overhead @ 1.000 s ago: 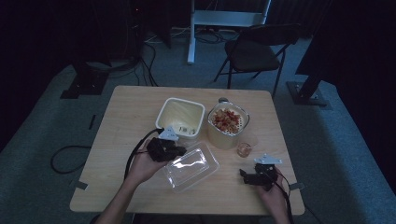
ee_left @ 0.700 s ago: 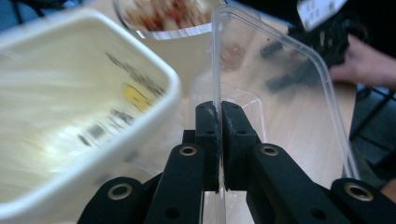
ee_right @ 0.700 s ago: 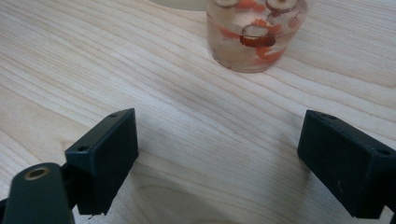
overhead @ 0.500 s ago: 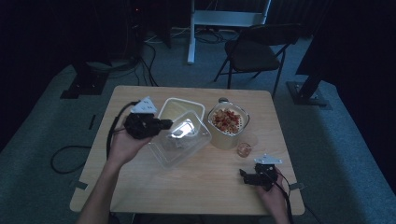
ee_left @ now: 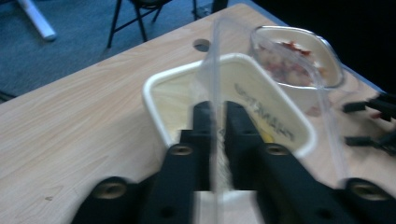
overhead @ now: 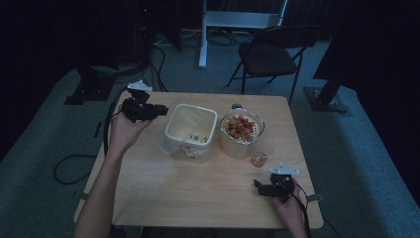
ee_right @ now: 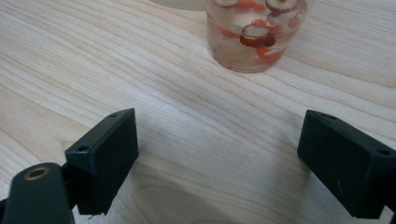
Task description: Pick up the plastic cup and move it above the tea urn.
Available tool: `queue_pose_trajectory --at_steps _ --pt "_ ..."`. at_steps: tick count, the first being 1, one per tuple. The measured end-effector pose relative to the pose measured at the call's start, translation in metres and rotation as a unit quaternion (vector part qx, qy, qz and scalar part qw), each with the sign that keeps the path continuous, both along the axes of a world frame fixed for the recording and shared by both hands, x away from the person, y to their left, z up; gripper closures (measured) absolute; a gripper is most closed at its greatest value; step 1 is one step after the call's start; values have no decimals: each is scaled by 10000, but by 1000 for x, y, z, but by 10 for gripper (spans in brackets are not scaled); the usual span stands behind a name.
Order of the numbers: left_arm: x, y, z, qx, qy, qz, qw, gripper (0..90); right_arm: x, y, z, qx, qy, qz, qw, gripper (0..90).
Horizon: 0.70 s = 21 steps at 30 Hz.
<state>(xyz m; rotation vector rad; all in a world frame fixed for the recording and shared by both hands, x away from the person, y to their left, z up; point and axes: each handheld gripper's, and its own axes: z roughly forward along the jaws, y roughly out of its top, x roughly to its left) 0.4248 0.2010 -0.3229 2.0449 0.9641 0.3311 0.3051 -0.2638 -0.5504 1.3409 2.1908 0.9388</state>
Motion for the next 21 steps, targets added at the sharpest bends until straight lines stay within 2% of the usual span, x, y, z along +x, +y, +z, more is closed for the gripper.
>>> queue_pose_trajectory --at_steps 1,2,4,5,7,8,11,13,15,21 --pt "0 1 0 -86 -129 68 9999 574 0 0 0 -1 1 0 10000 119" --pt "-1 1 2 -226 -231 105 9994 506 0 0 0 -1 1 -1 10000 119" --pt "-4 4 7 -483 -396 88 9980 442 0 0 0 -11 -10 5 10000 119" --pt "-6 4 9 -505 -434 93 9977 442 0 0 0 -9 -7 4 10000 119" --pt "-6 3 10 -324 -479 169 9982 445 0 0 0 -6 -6 3 10000 119" --pt "-6 5 10 -335 -505 216 9979 439 0 0 0 -5 -7 2 10000 119" --pt "-9 11 14 -596 -632 272 9958 439 0 0 0 -14 -13 2 10000 119" --pt "-11 13 17 -598 -671 260 9956 439 0 0 0 -14 -12 4 10000 119" --pt "-12 14 17 -503 -660 273 9962 437 0 0 0 -14 -12 4 10000 119" --pt "-8 17 13 -474 -602 306 9966 433 0 0 0 -15 -11 4 10000 119"
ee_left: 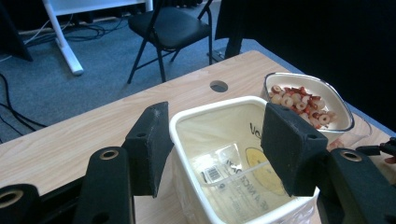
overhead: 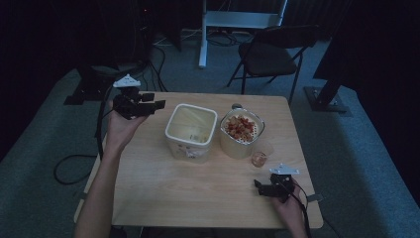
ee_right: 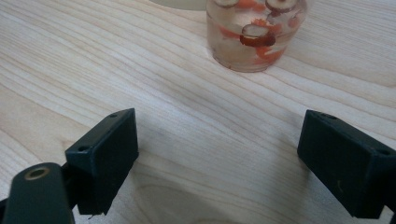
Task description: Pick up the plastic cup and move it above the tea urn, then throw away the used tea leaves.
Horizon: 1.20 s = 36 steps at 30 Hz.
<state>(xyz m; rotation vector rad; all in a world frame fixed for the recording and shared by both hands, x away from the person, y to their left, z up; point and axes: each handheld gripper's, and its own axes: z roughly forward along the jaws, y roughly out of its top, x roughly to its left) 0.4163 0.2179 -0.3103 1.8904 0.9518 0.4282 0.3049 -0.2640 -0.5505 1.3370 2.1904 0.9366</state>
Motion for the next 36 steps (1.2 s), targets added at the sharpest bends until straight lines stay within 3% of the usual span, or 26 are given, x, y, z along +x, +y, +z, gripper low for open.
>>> queue_pose_trajectory --at_steps 5,9,13,18,27,31,33,36 --pt "2 -3 -3 71 8 16 10000 433 0 1 0 1 3 -28 10000 117" --pt "2 -9 -9 296 -13 129 9995 430 3 3 0 3 11 35 10000 112" --pt "4 -11 -15 392 36 134 9991 432 5 4 1 -17 61 49 10000 113" --pt "5 -10 -24 284 87 157 9994 439 5 4 1 -32 81 55 9999 115" --pt "2 -11 -38 367 66 135 9992 439 5 3 1 -8 37 55 10000 115" --pt "1 -11 -46 370 95 151 9992 438 5 2 2 -35 54 -17 10000 146" --pt "1 -9 -52 388 115 190 9990 437 4 1 5 -180 -15 -95 9998 167" --pt "2 -7 -56 341 134 208 9991 438 5 -1 9 -117 -19 -156 9998 179"
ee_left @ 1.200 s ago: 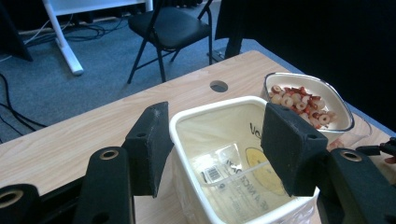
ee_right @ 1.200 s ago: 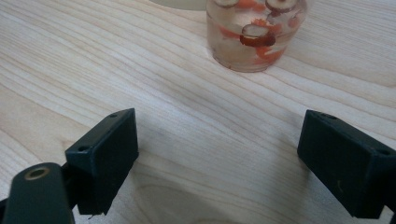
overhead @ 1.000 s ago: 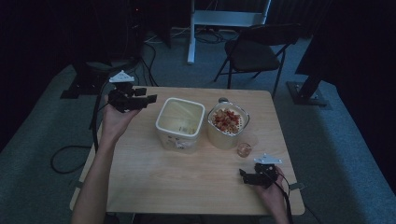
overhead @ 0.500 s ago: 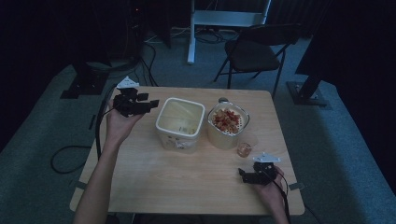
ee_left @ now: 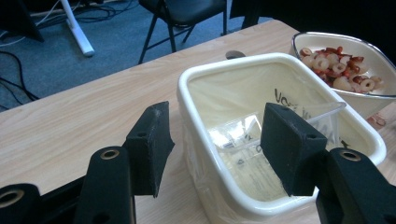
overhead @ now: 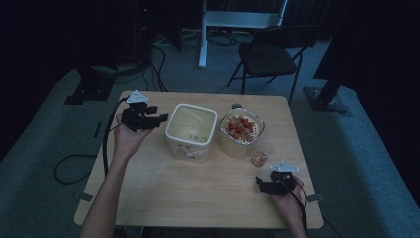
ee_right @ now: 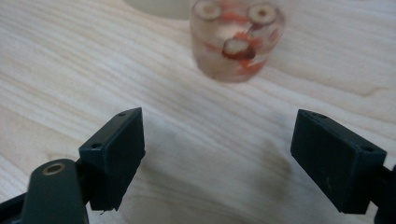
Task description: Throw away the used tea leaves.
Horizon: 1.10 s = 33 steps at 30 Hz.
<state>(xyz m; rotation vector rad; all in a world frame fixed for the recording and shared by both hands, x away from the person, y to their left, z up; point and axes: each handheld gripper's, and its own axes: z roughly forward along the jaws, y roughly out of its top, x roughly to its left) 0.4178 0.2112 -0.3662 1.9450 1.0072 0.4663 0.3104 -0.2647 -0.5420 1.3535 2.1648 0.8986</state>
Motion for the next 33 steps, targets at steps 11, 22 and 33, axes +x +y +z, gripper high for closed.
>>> queue_pose_trajectory --at_steps 11,22,33 --pt "0 0 -5 30 61 30 10000 438 24 3 17 167 -518 11 9985 223" --pt "-1 -1 -6 101 32 3 9999 438 53 6 23 824 -977 93 9918 282" --pt "-2 -2 -7 164 35 -7 9999 439 53 3 19 1055 -1139 126 9878 286"
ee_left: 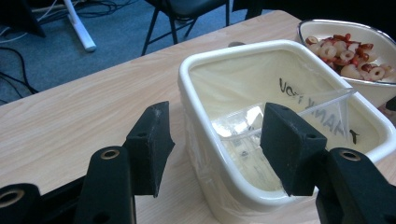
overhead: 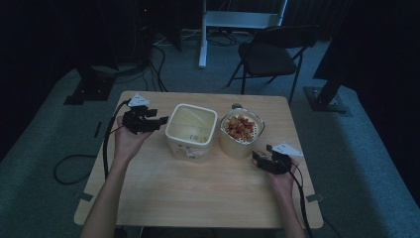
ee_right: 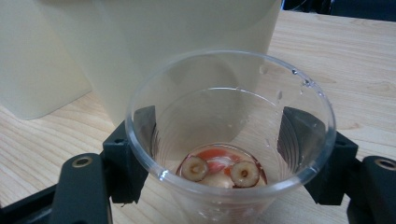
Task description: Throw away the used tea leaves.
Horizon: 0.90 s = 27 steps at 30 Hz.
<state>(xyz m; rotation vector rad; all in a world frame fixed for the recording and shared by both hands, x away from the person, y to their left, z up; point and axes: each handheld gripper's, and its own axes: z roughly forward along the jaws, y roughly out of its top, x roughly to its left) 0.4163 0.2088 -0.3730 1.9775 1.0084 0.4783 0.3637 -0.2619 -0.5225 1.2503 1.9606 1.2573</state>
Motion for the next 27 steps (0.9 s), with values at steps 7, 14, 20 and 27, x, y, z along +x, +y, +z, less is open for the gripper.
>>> queue_pose_trajectory --at_steps 7,14,20,27 --pt "1 0 -1 0 -1 6 10000 438 -4 -4 11 -6 -151 -90 9998 300" --pt "0 0 0 -9 -13 18 10000 438 0 -14 35 -220 -254 -248 9991 312" --pt "1 -1 -1 -4 4 9 10000 439 10 -22 54 -223 -279 -418 9985 314" --pt "2 -1 -2 -15 12 -10 10000 438 18 -26 72 -128 -380 -515 9979 313"
